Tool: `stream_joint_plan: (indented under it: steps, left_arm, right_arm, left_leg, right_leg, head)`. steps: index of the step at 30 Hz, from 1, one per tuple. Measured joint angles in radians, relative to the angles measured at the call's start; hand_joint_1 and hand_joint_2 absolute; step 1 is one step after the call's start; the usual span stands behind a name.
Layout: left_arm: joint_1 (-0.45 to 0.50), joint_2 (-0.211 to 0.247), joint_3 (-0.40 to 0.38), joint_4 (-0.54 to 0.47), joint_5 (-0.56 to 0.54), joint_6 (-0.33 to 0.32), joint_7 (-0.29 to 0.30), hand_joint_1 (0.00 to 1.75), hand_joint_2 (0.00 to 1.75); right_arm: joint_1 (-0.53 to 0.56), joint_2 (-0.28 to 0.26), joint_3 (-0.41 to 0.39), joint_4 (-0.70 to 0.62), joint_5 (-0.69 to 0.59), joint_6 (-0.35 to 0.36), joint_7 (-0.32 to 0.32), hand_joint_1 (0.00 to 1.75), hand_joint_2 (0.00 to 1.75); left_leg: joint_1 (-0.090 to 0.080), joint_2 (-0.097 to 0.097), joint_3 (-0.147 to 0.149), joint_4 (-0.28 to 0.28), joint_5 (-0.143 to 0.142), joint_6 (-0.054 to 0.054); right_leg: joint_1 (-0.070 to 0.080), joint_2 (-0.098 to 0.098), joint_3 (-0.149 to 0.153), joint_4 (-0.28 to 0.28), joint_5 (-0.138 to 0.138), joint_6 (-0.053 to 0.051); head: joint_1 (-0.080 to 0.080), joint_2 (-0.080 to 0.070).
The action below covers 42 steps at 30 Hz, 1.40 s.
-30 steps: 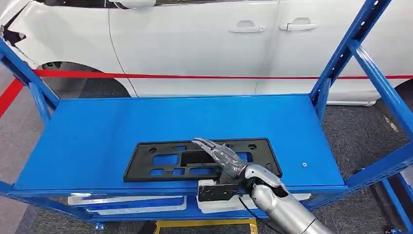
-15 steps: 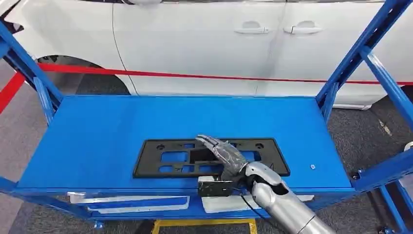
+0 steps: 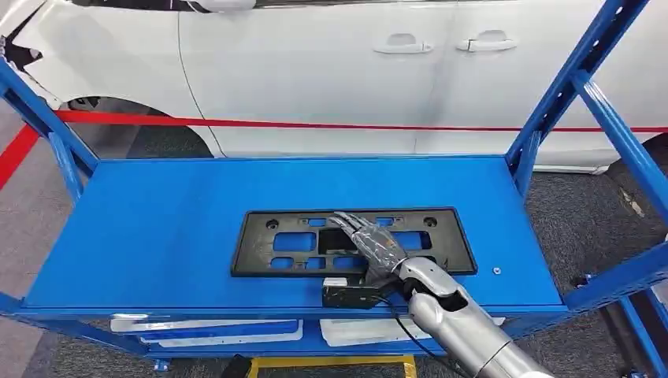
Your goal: Take the parts from the cabinet and place them on the table.
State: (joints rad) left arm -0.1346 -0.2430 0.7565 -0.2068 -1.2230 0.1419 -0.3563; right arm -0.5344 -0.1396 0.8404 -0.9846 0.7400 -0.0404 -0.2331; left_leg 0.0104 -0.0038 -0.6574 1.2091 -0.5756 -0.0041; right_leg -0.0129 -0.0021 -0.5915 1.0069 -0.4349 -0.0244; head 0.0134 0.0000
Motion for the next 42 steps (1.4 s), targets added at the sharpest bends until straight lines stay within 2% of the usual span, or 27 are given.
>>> stream_joint_plan:
  steps: [1, 2, 3, 6, 7, 12, 13, 15, 16, 17, 18, 19, 21, 22, 26, 27, 28, 29, 31, 32, 33, 34, 36, 37, 38, 41, 42]
  left_arm:
    - [0.002, 0.000, 0.000, 0.000, 0.002, 0.001, 0.000, 0.00, 0.00]
    - [0.004, 0.000, 0.000, 0.000, 0.003, 0.001, 0.000, 0.00, 0.00]
    - [0.005, 0.000, 0.000, 0.000, 0.007, 0.001, 0.000, 0.00, 0.00]
    - [0.003, 0.000, 0.000, 0.000, 0.011, 0.002, 0.000, 0.00, 0.00]
    - [0.002, 0.000, 0.000, 0.000, 0.011, 0.002, 0.000, 0.00, 0.00]
    - [0.004, 0.000, 0.001, 0.000, 0.017, 0.005, 0.002, 0.00, 0.00]
    - [0.003, 0.000, 0.001, 0.000, 0.017, 0.006, 0.002, 0.00, 0.00]
    - [0.002, 0.000, 0.001, 0.000, 0.017, 0.006, 0.002, 0.00, 0.00]
    - [0.003, 0.000, 0.001, 0.000, 0.017, 0.006, 0.003, 0.00, 0.00]
    - [0.004, 0.000, 0.002, 0.000, 0.017, 0.006, 0.003, 0.00, 0.00]
    - [0.004, 0.000, 0.002, 0.000, 0.018, 0.008, 0.003, 0.00, 0.00]
    - [0.003, 0.000, 0.002, 0.000, 0.018, 0.010, 0.003, 0.00, 0.00]
    - [0.003, -0.002, 0.002, 0.000, 0.019, 0.017, 0.003, 0.00, 0.00]
    - [0.003, -0.004, 0.002, 0.000, 0.020, 0.019, 0.004, 0.00, 0.00]
    - [0.003, -0.005, 0.002, 0.000, 0.021, 0.021, 0.009, 0.00, 0.00]
    - [0.002, -0.005, 0.002, 0.000, 0.021, 0.022, 0.009, 0.00, 0.00]
    - [0.002, -0.005, 0.002, 0.000, 0.024, 0.023, 0.009, 0.00, 0.00]
    - [0.001, -0.005, 0.002, 0.000, 0.027, 0.023, 0.009, 0.00, 0.00]
    - [0.003, -0.005, 0.002, 0.000, 0.029, 0.023, 0.012, 0.00, 0.00]
    - [0.005, -0.005, 0.002, 0.000, 0.029, 0.024, 0.012, 0.00, 0.00]
    - [0.007, -0.005, 0.002, 0.000, 0.029, 0.024, 0.014, 0.00, 0.00]
    - [0.007, -0.005, 0.002, 0.000, 0.031, 0.026, 0.014, 0.00, 0.00]
    - [0.005, -0.005, 0.002, 0.000, 0.032, 0.031, 0.014, 0.00, 0.00]
    - [0.005, -0.005, 0.002, 0.000, 0.032, 0.033, 0.014, 0.00, 0.00]
    - [0.004, -0.005, 0.003, 0.000, 0.033, 0.034, 0.013, 0.00, 0.00]
    - [0.008, -0.005, 0.003, 0.000, 0.038, 0.035, 0.011, 0.00, 0.00]
    - [0.008, -0.005, 0.003, 0.000, 0.039, 0.035, 0.011, 0.00, 0.00]
  right_arm:
    - [0.000, 0.000, 0.001, 0.004, 0.008, -0.003, 0.007, 1.62, 1.75]
    - [0.001, 0.000, 0.001, 0.009, 0.019, -0.011, 0.015, 1.68, 1.75]
    - [0.000, 0.000, 0.001, 0.012, 0.027, -0.018, 0.021, 1.68, 1.75]
    - [-0.005, 0.004, 0.001, 0.017, 0.064, -0.055, 0.045, 1.69, 1.75]
    - [-0.007, 0.004, 0.001, 0.017, 0.074, -0.066, 0.050, 1.69, 1.75]
    - [-0.006, 0.008, 0.001, 0.016, 0.125, -0.103, 0.070, 1.75, 1.75]
    - [-0.006, 0.008, 0.001, 0.014, 0.131, -0.106, 0.071, 1.75, 1.75]
    - [-0.005, 0.008, 0.001, 0.014, 0.153, -0.123, 0.072, 1.75, 1.75]
    - [-0.002, 0.008, 0.001, 0.012, 0.163, -0.132, 0.072, 1.73, 1.75]
    - [0.001, 0.008, 0.001, 0.009, 0.175, -0.141, 0.073, 1.75, 1.75]
    - [0.003, 0.008, 0.001, 0.005, 0.196, -0.153, 0.079, 1.75, 1.75]
    - [0.004, 0.008, 0.001, -0.001, 0.225, -0.169, 0.089, 1.75, 1.75]
    - [0.011, 0.008, 0.001, -0.027, 0.313, -0.218, 0.120, 1.75, 1.75]
    - [0.013, 0.008, 0.001, -0.040, 0.347, -0.236, 0.133, 1.75, 1.75]
    - [0.029, 0.006, 0.011, -0.111, 0.489, -0.281, 0.182, 1.75, 1.75]
    - [0.036, 0.006, 0.016, -0.128, 0.521, -0.288, 0.192, 1.75, 1.75]
    - [0.042, 0.006, 0.018, -0.148, 0.545, -0.298, 0.198, 1.75, 1.75]
    - [0.045, 0.006, 0.019, -0.167, 0.568, -0.310, 0.204, 1.75, 1.75]
    - [0.049, 0.005, 0.027, -0.199, 0.608, -0.327, 0.216, 1.75, 1.75]
    - [0.055, 0.003, 0.034, -0.214, 0.627, -0.333, 0.220, 1.75, 1.75]
    - [0.064, 0.002, 0.039, -0.233, 0.656, -0.343, 0.227, 1.75, 1.75]
    - [0.068, 0.000, 0.046, -0.253, 0.690, -0.352, 0.233, 1.75, 1.75]
    - [0.071, -0.001, 0.061, -0.294, 0.742, -0.357, 0.248, 1.75, 1.75]
    - [0.070, -0.002, 0.070, -0.324, 0.766, -0.356, 0.257, 1.75, 1.75]
    - [0.067, -0.004, 0.079, -0.348, 0.779, -0.354, 0.262, 1.75, 1.75]
    - [0.057, -0.008, 0.106, -0.409, 0.797, -0.348, 0.263, 1.75, 1.75]
    - [0.053, -0.009, 0.112, -0.428, 0.798, -0.345, 0.263, 1.75, 1.75]
  left_leg:
    - [0.001, 0.000, -0.037, 0.070, -0.022, -0.004]
    - [0.002, 0.000, -0.056, 0.102, -0.020, -0.007]
    - [0.004, 0.000, -0.050, 0.082, 0.007, -0.008]
    - [0.012, 0.001, 0.064, -0.158, 0.132, -0.009]
    - [0.006, -0.001, 0.075, -0.179, 0.110, -0.006]
    - [0.009, -0.001, 0.076, -0.193, 0.129, 0.034]
    - [0.008, -0.001, 0.076, -0.196, 0.130, 0.039]
    - [0.008, 0.001, 0.074, -0.196, 0.131, 0.044]
    - [0.007, 0.002, 0.074, -0.195, 0.130, 0.045]
    - [0.006, 0.002, 0.074, -0.195, 0.130, 0.044]
    - [0.006, 0.001, 0.074, -0.194, 0.130, 0.044]
    - [0.006, 0.000, 0.075, -0.193, 0.128, 0.044]
    - [0.006, -0.003, 0.078, -0.191, 0.125, 0.041]
    - [0.003, -0.002, 0.077, -0.190, 0.123, 0.038]
    - [0.002, -0.001, 0.076, -0.197, 0.126, 0.016]
    - [0.000, -0.001, 0.071, -0.191, 0.118, 0.009]
    - [0.002, -0.001, 0.063, -0.168, 0.101, 0.003]
    - [0.002, -0.001, 0.037, -0.110, 0.064, 0.001]
    - [0.003, 0.000, -0.036, 0.042, -0.003, -0.004]
    - [0.003, 0.000, -0.063, 0.094, -0.014, -0.006]
    - [0.003, 0.000, -0.070, 0.102, 0.000, -0.007]
    - [0.004, 0.000, -0.054, 0.060, 0.035, -0.006]
    - [0.005, 0.001, 0.020, -0.101, 0.125, -0.002]
    - [0.004, 0.001, 0.044, -0.163, 0.130, 0.002]
    - [-0.001, -0.001, 0.054, -0.177, 0.124, 0.005]
    - [-0.002, -0.003, 0.048, -0.172, 0.127, 0.018]
    - [0.003, -0.002, 0.053, -0.183, 0.132, 0.027]
  right_leg:
    - [0.000, 0.000, -0.001, 0.000, -0.001, -0.001]
    - [0.000, 0.000, -0.001, 0.002, -0.001, -0.001]
    - [-0.001, 0.000, -0.001, 0.004, -0.001, 0.000]
    - [-0.003, 0.002, -0.002, 0.020, -0.012, 0.012]
    - [0.004, 0.002, -0.006, 0.026, -0.016, 0.018]
    - [-0.003, 0.003, -0.009, 0.032, -0.019, 0.045]
    - [-0.002, 0.002, -0.022, 0.062, -0.045, 0.048]
    - [-0.002, 0.003, -0.093, 0.215, -0.126, 0.053]
    - [-0.002, 0.003, -0.126, 0.286, -0.151, 0.055]
    - [-0.002, 0.003, -0.145, 0.323, -0.155, 0.055]
    - [-0.002, 0.003, -0.142, 0.315, -0.137, 0.054]
    - [-0.002, 0.003, -0.119, 0.267, -0.102, 0.051]
    - [0.000, 0.003, -0.028, 0.081, -0.010, 0.037]
    - [0.004, 0.003, -0.004, 0.034, -0.019, 0.030]
    - [0.011, 0.006, -0.009, 0.023, -0.015, 0.024]
    - [-0.003, 0.004, -0.002, 0.010, -0.009, 0.015]
    - [-0.001, 0.003, 0.000, 0.007, -0.008, 0.012]
    - [-0.001, 0.002, -0.001, 0.007, -0.008, 0.003]
    - [0.000, 0.001, -0.002, 0.010, -0.010, -0.001]
    - [0.001, 0.002, -0.002, 0.012, -0.011, -0.002]
    - [0.001, 0.002, -0.002, 0.015, -0.014, -0.003]
    - [0.001, 0.003, -0.002, 0.018, -0.017, -0.002]
    - [0.000, 0.006, -0.001, 0.028, -0.024, 0.003]
    - [0.000, 0.006, -0.003, 0.032, -0.029, 0.009]
    - [0.008, 0.007, -0.009, 0.041, -0.031, 0.013]
    - [0.007, 0.008, -0.009, 0.033, -0.026, 0.026]
    - [0.009, 0.009, -0.006, 0.033, -0.029, 0.034]
  head:
    - [0.001, 0.000]
    - [0.000, 0.000]
    - [0.000, 0.000]
    - [0.000, 0.000]
    - [0.000, 0.000]
    - [0.002, 0.000]
    - [0.003, 0.000]
    - [0.003, 0.000]
    - [0.003, 0.000]
    - [0.003, 0.000]
    - [0.003, 0.000]
    - [0.003, 0.000]
    - [0.003, 0.000]
    - [0.003, 0.000]
    - [0.002, 0.000]
    - [0.002, 0.000]
    - [0.002, 0.000]
    - [0.000, 0.000]
    - [0.000, 0.000]
    - [0.000, 0.000]
    - [0.000, 0.000]
    - [0.000, 0.000]
    - [0.000, 0.000]
    - [0.001, 0.000]
    - [0.000, 0.000]
    - [0.002, 0.000]
    - [0.001, 0.000]
